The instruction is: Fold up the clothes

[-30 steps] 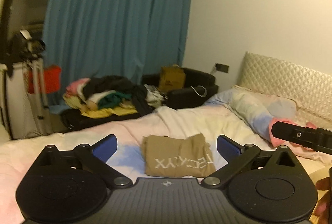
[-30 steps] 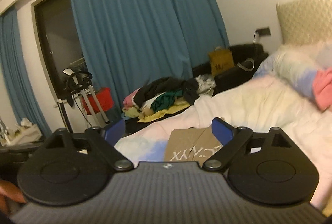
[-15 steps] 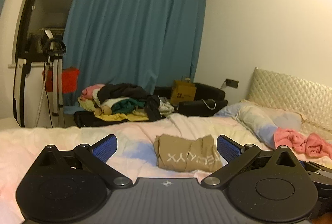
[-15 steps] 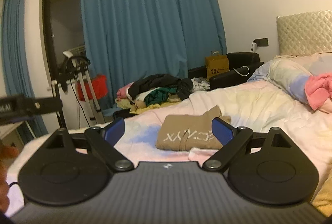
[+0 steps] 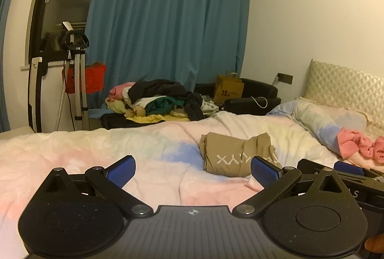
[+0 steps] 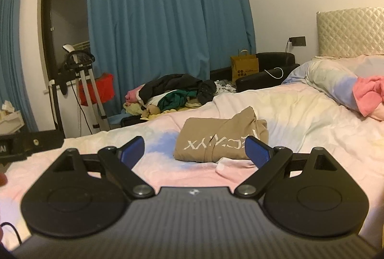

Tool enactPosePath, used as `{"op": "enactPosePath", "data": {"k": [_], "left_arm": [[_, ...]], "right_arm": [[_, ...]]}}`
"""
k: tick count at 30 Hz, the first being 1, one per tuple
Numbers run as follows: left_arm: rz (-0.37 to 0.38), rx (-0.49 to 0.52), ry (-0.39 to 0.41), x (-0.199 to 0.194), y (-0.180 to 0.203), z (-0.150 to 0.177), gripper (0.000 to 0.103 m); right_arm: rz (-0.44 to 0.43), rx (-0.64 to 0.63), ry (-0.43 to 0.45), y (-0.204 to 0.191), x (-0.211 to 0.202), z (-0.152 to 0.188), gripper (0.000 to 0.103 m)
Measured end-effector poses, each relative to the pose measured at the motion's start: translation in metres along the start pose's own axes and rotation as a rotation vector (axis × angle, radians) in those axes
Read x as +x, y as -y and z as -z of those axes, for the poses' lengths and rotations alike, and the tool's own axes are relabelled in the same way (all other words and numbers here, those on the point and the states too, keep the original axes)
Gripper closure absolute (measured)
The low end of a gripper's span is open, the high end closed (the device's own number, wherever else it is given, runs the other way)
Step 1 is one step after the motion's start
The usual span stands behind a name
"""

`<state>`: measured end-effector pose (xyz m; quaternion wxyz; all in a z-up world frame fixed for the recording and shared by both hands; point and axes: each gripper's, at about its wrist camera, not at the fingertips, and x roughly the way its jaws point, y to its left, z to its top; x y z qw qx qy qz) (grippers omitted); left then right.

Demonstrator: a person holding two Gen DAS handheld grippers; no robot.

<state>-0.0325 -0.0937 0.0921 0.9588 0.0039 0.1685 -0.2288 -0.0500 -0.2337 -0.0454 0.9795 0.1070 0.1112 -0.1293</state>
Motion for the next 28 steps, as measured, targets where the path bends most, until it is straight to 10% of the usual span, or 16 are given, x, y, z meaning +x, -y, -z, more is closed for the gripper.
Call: {"op": "enactPosePath", "data": {"k": [28], "left_arm": [[-0.037, 0.008, -0.03, 0.0036, 0.0038, 0.0067, 0.0]], "right_arm": [[0.002, 0.025, -0.063, 0.0006, 0.0052, 0.0036, 0.011]]}}
